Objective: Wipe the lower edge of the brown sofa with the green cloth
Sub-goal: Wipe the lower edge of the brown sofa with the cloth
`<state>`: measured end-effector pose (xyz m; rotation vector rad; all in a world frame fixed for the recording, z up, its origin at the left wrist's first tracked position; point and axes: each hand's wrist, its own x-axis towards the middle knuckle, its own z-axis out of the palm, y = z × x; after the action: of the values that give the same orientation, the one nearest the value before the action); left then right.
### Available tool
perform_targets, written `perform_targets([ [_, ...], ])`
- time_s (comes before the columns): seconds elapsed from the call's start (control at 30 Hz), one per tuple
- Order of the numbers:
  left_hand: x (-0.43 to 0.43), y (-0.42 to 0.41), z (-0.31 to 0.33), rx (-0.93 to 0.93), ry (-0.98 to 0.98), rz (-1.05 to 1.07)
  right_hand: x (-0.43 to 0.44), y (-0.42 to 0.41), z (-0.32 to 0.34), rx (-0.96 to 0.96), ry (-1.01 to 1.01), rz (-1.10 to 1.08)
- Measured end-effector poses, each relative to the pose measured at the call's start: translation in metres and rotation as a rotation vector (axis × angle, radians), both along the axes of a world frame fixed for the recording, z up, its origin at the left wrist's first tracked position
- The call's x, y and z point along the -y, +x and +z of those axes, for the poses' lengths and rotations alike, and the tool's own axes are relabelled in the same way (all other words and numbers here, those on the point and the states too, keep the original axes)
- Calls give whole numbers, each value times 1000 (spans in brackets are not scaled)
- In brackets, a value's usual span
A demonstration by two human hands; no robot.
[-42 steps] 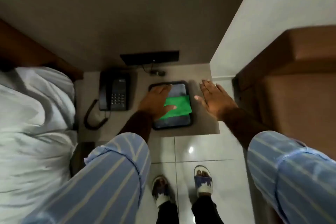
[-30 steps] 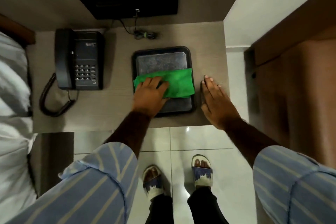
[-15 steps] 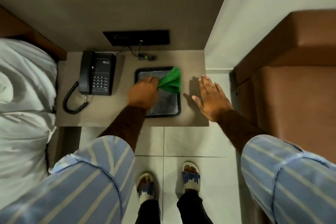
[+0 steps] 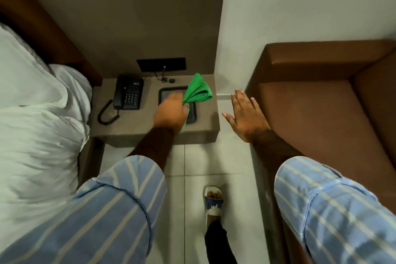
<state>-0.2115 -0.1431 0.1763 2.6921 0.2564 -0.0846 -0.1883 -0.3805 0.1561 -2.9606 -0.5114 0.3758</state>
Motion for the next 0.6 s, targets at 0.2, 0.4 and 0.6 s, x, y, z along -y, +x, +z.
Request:
perform_targets([
  [0.2, 50, -95, -21, -6, -107, 4, 46, -106, -15, -3, 1, -25],
  [0.4, 109, -176, -102, -114, -206, 35, 120, -195, -92, -100, -76, -38],
  [0.6, 191, -239, -238, -303, -425, 164, 214, -255, -214, -176, -107, -126],
])
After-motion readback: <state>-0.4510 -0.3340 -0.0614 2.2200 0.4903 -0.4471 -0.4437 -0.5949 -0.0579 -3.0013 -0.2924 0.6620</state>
